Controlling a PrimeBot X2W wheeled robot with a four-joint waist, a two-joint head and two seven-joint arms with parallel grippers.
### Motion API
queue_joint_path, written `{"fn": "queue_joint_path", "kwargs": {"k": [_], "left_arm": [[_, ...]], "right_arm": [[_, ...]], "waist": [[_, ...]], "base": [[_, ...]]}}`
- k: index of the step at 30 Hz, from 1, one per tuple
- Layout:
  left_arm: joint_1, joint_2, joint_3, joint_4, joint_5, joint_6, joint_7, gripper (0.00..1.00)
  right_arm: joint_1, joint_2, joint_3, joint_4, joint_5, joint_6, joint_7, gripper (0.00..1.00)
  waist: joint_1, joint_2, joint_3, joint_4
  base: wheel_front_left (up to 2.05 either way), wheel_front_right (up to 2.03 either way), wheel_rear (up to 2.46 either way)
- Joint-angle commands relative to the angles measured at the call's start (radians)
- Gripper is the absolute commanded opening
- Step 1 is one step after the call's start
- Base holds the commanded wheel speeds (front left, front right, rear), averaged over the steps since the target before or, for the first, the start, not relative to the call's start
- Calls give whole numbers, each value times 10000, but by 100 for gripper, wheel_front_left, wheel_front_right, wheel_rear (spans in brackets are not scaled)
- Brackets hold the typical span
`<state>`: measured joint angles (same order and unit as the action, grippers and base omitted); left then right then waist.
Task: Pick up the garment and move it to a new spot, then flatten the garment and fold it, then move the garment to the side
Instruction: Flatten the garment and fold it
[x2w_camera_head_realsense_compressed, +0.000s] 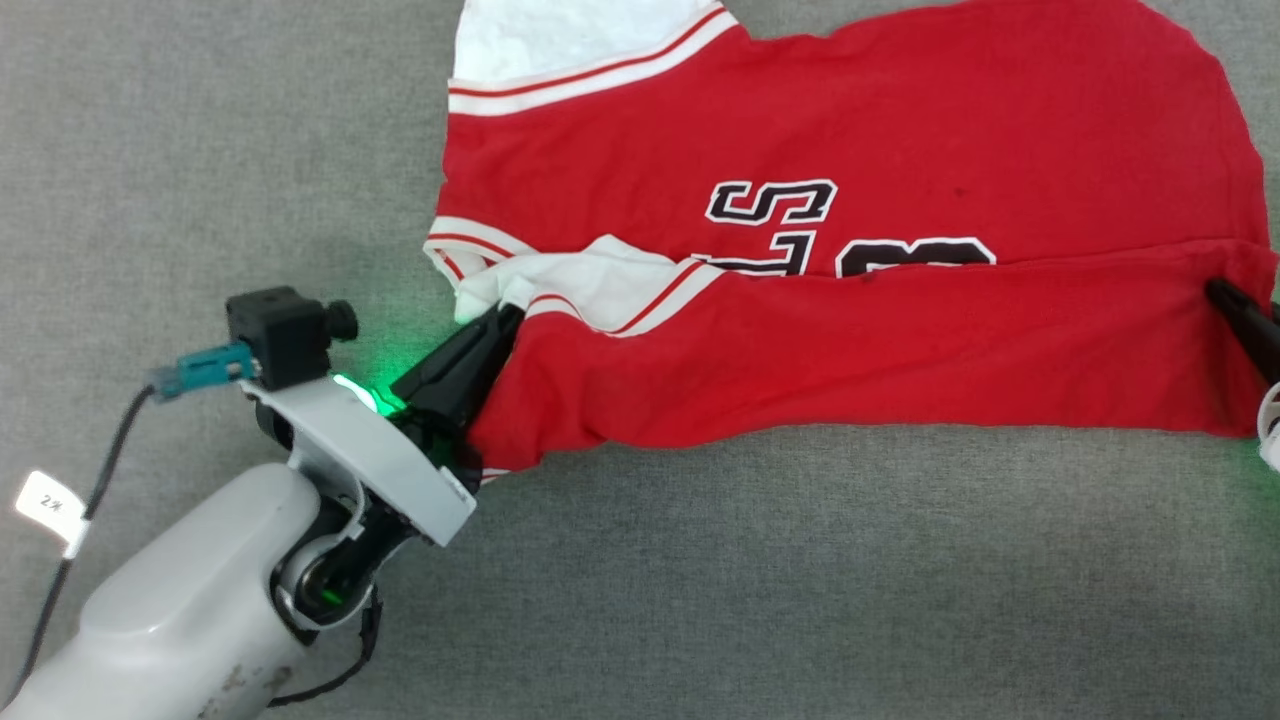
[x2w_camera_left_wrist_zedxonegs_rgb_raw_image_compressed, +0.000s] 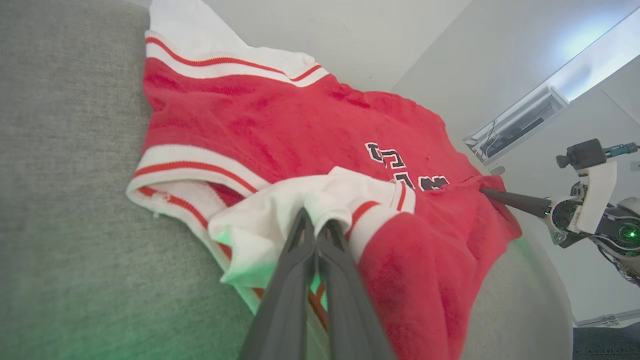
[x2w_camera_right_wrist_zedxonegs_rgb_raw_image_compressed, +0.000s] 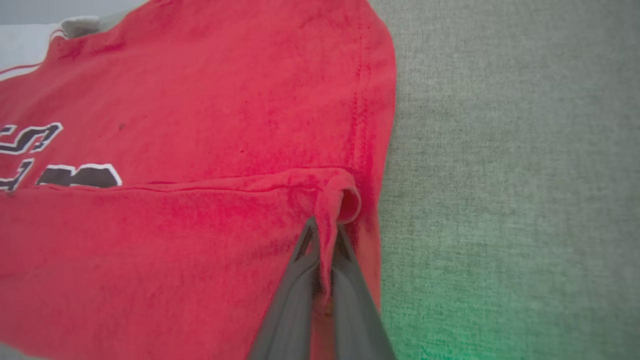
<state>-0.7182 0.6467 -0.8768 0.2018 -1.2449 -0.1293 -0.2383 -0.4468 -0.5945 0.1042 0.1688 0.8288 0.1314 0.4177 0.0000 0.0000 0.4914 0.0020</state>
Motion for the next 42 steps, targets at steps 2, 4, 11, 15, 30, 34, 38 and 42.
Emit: {"fn": "queue_joint_path", "kwargs": {"k": [2,4,11,15,30,34,38,42], "left_arm": [[-102,1,-290,380,159,-4,-22,13],[-236,7,-389,669,274,1,-90,88],[-688,309,-234,1207,729,28,-199,100],[-983,965,-502,764,1031,1192,1147,100],[-569,2448,-1122,-2793,-1029,3513,5988,100],[-378,2217,-848,-2363,-1990,3394,6308,100],[-402,1794,-786,-1379,-2863,2935,6927,100],[-466,1459,-975,-425,-3264,2503,7570,100]], "right_arm": [[-98,-53,206,172,-102,-16,-114,0],[-91,-86,382,301,-221,-16,-361,29],[300,-136,503,398,-208,-16,-1146,100],[641,-143,311,263,-109,-16,-1415,100],[1006,168,152,-109,-145,-16,-1296,100],[885,234,136,-165,-103,-16,-1271,100],[667,293,164,-170,-69,-16,-1272,100],[583,335,239,-149,-46,-16,-1301,100]], "waist": [[0,0,-88,12],[0,0,-225,17],[0,0,-896,121],[0,0,-1251,139],[0,0,-1239,-240],[0,0,-1085,-390],[0,0,-951,-570],[0,0,-853,-723]], "base": [[0,0,0],[0,0,0],[0,0,0],[0,0,0],[0,0,0],[0,0,0],[0,0,0],[0,0,0]]}}
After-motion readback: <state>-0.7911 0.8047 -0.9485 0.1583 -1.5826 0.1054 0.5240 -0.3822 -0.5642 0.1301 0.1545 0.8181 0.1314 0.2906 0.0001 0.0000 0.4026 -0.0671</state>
